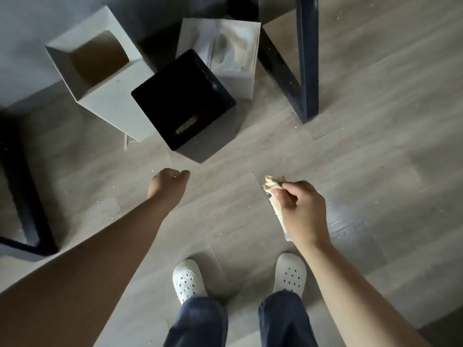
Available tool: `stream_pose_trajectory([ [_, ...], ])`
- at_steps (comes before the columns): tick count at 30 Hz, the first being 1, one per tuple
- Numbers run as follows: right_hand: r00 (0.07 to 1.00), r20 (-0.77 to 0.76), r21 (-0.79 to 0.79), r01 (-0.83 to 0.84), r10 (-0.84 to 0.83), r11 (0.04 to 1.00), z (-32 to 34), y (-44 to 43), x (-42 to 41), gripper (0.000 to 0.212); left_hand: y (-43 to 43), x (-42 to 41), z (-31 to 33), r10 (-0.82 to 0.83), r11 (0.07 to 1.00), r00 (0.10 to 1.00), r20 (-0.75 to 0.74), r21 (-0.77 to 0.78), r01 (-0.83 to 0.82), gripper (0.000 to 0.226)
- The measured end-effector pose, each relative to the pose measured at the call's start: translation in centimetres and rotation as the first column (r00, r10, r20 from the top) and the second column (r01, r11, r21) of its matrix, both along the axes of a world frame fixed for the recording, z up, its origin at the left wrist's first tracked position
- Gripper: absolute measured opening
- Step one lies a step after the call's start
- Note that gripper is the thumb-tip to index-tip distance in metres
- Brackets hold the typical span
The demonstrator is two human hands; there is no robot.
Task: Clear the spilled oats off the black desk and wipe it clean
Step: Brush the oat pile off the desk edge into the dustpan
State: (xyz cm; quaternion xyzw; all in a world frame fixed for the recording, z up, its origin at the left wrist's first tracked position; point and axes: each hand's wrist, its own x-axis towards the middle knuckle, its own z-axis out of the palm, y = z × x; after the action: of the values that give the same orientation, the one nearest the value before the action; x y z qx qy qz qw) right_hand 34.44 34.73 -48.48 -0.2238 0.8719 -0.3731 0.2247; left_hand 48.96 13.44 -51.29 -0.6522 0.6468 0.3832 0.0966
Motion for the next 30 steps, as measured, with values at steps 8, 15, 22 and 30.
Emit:
stream_pose_trajectory([
  [8, 0.998, 0.066, -0.032, 0.02, -0.018, 0.999, -8.6, -0.3, 1.0, 0.013, -3.3, -1.4, -8.5, 0.109, 0.987, 0.994, -0.026, -0.112, -0.111, 0.065],
  [15, 0.997, 0.064, -0.018, -0.042, 0.043, 0.999, -13.0, -1.5, 2.4, 0.012, -6.4, -1.9, -11.6, 0.063, 0.975, 0.991, -0.119, -0.206, -0.087, 0.062],
  [22, 0.997, 0.057, -0.005, -0.047, 0.048, 0.999, -14.9, -2.7, 2.3, 0.012, -7.8, -1.9, -13.1, 0.215, 0.951, 0.95, -0.226, -0.174, -0.257, 0.031],
  [30, 1.0, 0.019, 0.001, -0.021, 0.021, 1.0, -13.8, -1.3, 2.8, 0.009, -2.2, 0.6, -12.9, 0.18, 0.977, 0.976, -0.12, -0.09, -0.192, 0.032],
])
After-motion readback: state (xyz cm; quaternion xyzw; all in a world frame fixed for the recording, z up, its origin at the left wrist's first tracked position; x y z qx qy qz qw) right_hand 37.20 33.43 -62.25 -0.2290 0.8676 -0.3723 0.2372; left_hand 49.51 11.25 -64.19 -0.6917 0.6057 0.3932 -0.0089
